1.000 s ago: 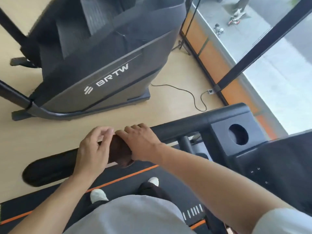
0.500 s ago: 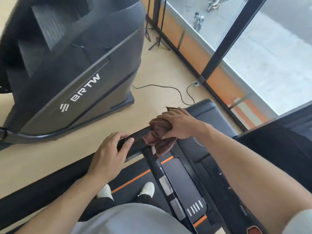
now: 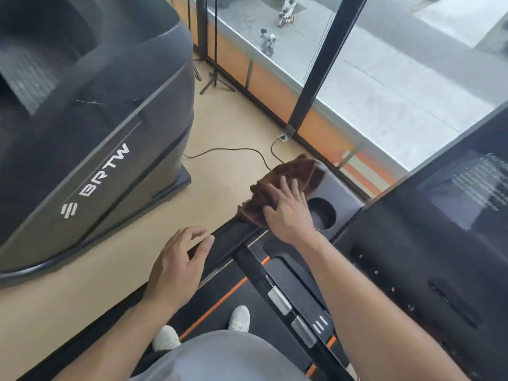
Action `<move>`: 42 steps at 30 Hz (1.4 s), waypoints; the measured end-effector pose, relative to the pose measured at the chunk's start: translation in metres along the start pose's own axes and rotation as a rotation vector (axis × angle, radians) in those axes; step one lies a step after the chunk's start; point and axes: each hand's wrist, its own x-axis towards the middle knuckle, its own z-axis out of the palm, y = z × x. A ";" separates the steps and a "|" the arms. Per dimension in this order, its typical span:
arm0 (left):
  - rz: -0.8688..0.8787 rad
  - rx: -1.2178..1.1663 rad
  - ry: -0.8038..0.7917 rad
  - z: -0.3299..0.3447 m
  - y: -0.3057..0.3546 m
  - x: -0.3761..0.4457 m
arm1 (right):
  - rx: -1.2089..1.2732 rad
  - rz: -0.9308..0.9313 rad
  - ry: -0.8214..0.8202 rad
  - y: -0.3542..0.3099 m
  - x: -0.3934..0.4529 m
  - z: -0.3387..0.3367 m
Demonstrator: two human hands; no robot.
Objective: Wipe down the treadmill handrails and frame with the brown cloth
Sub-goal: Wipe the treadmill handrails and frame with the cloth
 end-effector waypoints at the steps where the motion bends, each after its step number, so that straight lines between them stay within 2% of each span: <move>1: 0.013 0.000 -0.012 0.002 0.000 0.002 | -0.031 -0.040 -0.001 -0.013 -0.018 0.011; 4: 0.066 -0.004 -0.053 0.008 0.006 0.009 | -0.126 -0.092 0.000 -0.031 -0.049 0.031; 6: 0.108 -0.002 -0.076 0.012 0.012 0.014 | -0.160 -0.060 -0.002 -0.023 -0.053 0.027; 9: 0.154 0.002 -0.091 0.013 0.017 0.020 | -0.196 0.100 -0.044 0.009 -0.049 0.005; 12: 0.152 -0.015 -0.110 0.014 0.017 0.022 | -0.077 0.324 -0.161 0.040 -0.039 -0.025; 15: 0.144 -0.020 -0.116 0.013 0.012 0.019 | -0.001 0.363 -0.225 0.041 -0.026 -0.036; 22: 0.124 -0.017 -0.160 0.012 0.008 0.009 | -0.140 0.349 -0.041 0.039 -0.037 -0.036; 25: 0.133 -0.030 -0.150 0.011 0.010 0.009 | 0.092 0.397 0.045 0.041 -0.043 -0.036; 27: 0.132 -0.035 -0.127 0.011 0.010 0.009 | 0.178 0.337 0.026 0.027 -0.050 -0.019; 29: 0.120 -0.032 -0.118 0.012 0.010 0.008 | 0.011 0.233 -0.035 0.012 -0.051 0.008; 30: 0.118 -0.027 -0.119 0.013 0.010 0.008 | -0.058 0.206 -0.012 0.008 -0.048 0.020; 35: 0.113 0.007 -0.111 0.011 0.012 0.006 | -0.079 0.167 0.077 0.035 -0.006 0.010; 37: 0.100 0.020 -0.091 0.010 0.011 0.005 | -0.076 0.216 0.076 0.062 0.019 -0.011; 42: 0.050 0.025 -0.062 0.005 0.010 -0.002 | -0.007 0.488 0.008 0.114 0.065 -0.066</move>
